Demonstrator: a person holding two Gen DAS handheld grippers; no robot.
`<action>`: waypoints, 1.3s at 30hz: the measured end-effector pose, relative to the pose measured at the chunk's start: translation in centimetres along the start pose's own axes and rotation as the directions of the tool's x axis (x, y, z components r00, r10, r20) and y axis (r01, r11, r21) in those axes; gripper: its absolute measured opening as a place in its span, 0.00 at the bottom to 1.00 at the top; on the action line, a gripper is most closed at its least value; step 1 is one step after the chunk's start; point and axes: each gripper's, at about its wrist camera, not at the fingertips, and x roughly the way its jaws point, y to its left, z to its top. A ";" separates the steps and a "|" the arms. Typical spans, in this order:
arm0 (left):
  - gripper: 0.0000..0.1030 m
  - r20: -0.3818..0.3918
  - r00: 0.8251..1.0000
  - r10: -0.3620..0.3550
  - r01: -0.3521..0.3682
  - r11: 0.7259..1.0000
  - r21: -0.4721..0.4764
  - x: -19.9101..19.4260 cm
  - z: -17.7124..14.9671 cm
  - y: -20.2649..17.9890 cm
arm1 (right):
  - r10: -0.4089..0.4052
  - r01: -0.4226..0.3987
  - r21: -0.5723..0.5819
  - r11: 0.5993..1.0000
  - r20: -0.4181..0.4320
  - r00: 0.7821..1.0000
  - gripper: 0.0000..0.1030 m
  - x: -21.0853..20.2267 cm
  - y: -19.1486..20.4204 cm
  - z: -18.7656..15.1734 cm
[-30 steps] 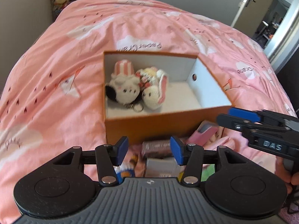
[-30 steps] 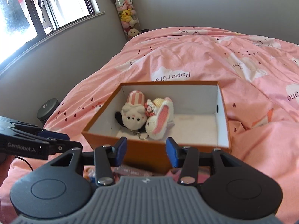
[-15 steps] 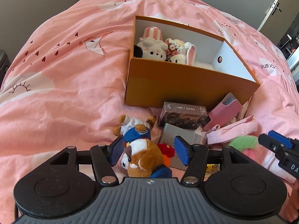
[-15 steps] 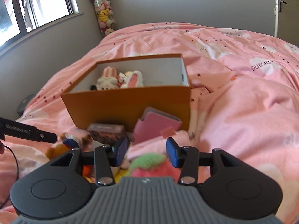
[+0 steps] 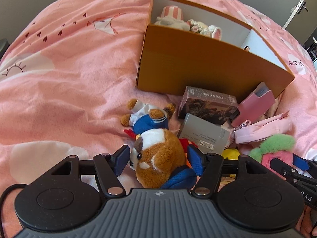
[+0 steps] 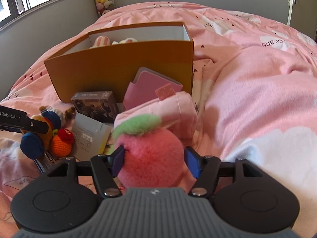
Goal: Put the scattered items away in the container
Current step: 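Grasp the brown-white plush dog with left tool while right tool grasps the pink pompom, then carry both toys into the shoebox and open the right tool on the pompom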
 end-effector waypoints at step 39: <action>0.60 0.136 0.985 -0.104 0.096 0.994 0.060 -4.4 -0.4 -2.0 | 0.076 -0.062 -0.153 0.986 0.086 0.993 0.40 -1.7 3.2 -0.3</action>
